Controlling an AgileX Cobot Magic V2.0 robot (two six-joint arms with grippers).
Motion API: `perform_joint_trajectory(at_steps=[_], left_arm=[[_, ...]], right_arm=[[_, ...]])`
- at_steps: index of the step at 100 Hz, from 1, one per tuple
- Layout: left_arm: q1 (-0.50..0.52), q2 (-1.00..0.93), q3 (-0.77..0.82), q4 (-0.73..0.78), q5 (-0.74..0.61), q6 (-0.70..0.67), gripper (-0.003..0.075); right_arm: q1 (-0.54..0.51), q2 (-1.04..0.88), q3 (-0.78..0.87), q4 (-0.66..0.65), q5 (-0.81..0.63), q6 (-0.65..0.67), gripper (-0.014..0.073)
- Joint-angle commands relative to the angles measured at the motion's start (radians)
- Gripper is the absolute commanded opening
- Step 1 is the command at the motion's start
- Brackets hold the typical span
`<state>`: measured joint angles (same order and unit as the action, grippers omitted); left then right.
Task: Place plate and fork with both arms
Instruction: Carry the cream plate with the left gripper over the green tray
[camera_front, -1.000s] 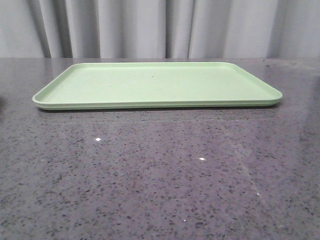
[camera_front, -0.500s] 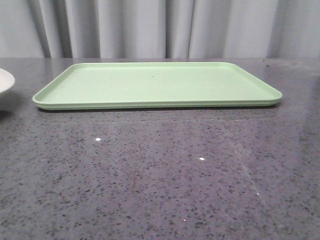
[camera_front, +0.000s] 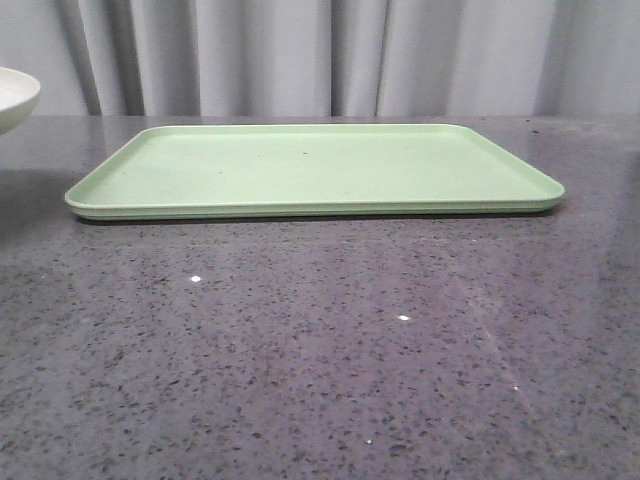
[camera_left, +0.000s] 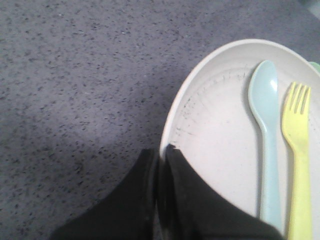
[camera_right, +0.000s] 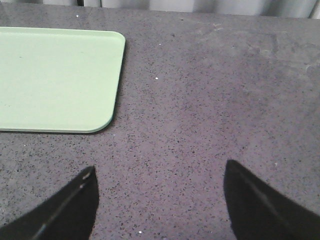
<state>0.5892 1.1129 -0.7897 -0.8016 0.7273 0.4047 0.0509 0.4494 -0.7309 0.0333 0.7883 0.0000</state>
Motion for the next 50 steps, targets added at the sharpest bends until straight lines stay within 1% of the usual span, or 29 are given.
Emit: perform_joint_trajectory(at_steps=[1,26,40,50], left_arm=[[0.007,-0.023,-0.057,-0.119,0.013,0.039,-0.002],[0.001,-0.023,-0.119,-0.149,0.055,0.039,-0.0021],[-0.054,-0.023,-0.151,-0.172,0.051,0.039,-0.0021],[-0.115,-0.023,-0.158,-0.195,0.008,0.034,-0.0021]], right_arm=[[-0.002,0.015,-0.035,0.002,-0.079,-0.006,0.053],[-0.002,0.015,-0.035,0.002,-0.086,-0.006,0.053],[-0.002,0.015,-0.035,0.002,-0.092,-0.006,0.053],[-0.002,0.015,-0.035,0.002,-0.092,-0.006,0.053]])
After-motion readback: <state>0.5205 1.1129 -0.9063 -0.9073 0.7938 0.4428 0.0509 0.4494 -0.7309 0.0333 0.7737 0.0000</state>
